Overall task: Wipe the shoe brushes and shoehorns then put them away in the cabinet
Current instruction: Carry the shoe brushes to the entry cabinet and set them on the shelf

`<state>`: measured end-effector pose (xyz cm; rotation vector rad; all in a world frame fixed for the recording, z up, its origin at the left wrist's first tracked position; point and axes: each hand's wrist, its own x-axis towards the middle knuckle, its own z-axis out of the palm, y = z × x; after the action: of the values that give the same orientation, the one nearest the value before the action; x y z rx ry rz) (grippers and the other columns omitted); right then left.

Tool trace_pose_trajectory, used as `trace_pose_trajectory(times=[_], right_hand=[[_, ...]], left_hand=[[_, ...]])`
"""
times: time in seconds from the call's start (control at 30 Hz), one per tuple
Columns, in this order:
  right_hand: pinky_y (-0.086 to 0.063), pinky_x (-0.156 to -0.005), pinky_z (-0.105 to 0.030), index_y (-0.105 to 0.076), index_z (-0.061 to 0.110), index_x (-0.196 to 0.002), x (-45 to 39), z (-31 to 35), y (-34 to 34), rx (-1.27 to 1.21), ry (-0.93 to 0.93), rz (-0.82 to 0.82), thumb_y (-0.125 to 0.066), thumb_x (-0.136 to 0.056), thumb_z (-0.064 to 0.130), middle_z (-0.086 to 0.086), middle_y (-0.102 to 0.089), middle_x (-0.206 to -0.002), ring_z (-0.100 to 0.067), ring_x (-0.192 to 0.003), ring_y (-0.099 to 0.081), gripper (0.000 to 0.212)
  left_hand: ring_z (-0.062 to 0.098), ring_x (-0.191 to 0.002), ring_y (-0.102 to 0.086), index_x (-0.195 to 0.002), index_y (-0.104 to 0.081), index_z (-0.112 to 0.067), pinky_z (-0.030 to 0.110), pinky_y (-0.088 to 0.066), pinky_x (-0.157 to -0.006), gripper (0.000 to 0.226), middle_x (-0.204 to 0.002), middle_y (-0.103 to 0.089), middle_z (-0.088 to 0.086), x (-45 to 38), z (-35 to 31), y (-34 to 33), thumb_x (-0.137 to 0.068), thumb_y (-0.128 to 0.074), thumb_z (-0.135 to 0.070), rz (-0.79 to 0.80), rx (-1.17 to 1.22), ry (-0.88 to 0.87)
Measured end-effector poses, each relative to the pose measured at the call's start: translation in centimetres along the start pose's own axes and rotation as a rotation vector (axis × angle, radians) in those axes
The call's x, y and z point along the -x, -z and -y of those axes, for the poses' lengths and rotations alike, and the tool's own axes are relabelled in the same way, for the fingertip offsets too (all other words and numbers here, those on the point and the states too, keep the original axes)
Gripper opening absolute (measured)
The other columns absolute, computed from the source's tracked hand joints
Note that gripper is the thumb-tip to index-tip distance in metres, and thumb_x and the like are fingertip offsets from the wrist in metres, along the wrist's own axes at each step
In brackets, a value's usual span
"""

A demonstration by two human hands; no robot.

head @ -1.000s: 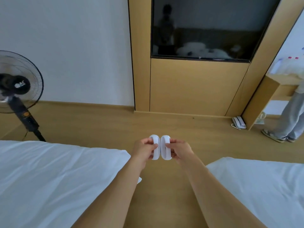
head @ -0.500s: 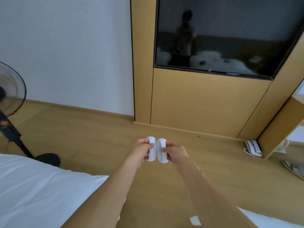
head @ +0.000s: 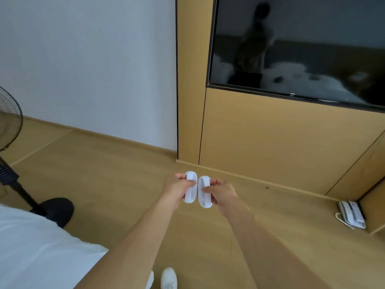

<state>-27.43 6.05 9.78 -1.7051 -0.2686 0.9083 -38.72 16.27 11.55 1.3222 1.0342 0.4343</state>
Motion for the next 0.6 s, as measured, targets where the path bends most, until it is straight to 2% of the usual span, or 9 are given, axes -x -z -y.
trace_pose_trajectory(times=[0.13,0.3,0.5,0.6], right_hand=[[-0.053,-0.078,-0.037,-0.064,0.009,-0.106,-7.2,3.4,-1.6,0.011,-0.01,-0.013,-0.071,-0.083,0.001,-0.012,-0.069,-0.11,-0.03,-0.098,-0.066,0.025],[-0.054,-0.085,-0.041,-0.064,0.011,-0.103,-16.2,9.5,-4.8,0.035,-0.016,-0.02,-0.071,-0.083,0.002,-0.012,-0.07,-0.111,-0.03,-0.104,-0.068,0.022],[-0.048,-0.068,-0.031,-0.063,0.011,-0.1,-25.6,16.0,-9.7,0.041,0.022,0.026,-0.074,-0.081,0.003,-0.006,-0.067,-0.099,-0.024,-0.088,-0.063,0.023],[-0.05,-0.073,-0.033,-0.063,0.012,-0.101,-30.1,18.3,-12.5,0.042,0.029,0.065,-0.074,-0.082,0.004,-0.006,-0.068,-0.101,-0.026,-0.094,-0.065,0.023]], left_hand=[[0.017,-0.081,-0.067,-0.084,-0.063,-0.02,0.028,-0.052,-0.064,0.017,-0.09,-0.069,0.0,-7.6,-2.7,0.1,-0.078,-0.077,-0.013,-0.053,-0.016,-0.002],[0.018,-0.083,-0.067,-0.085,-0.062,-0.019,0.029,-0.052,-0.068,0.019,-0.092,-0.069,0.0,-17.7,-7.3,0.9,-0.076,-0.078,-0.015,-0.045,-0.034,0.009],[0.014,-0.069,-0.064,-0.076,-0.061,-0.015,0.027,-0.05,-0.064,0.015,-0.079,-0.067,-0.001,-28.4,-12.4,3.5,-0.078,-0.076,-0.014,-0.079,-0.084,-0.054],[0.011,-0.063,-0.064,-0.068,-0.059,-0.019,0.026,-0.052,-0.062,0.02,-0.071,-0.065,-0.003,-32.4,-14.3,5.4,-0.079,-0.074,-0.011,-0.112,-0.083,-0.062]])
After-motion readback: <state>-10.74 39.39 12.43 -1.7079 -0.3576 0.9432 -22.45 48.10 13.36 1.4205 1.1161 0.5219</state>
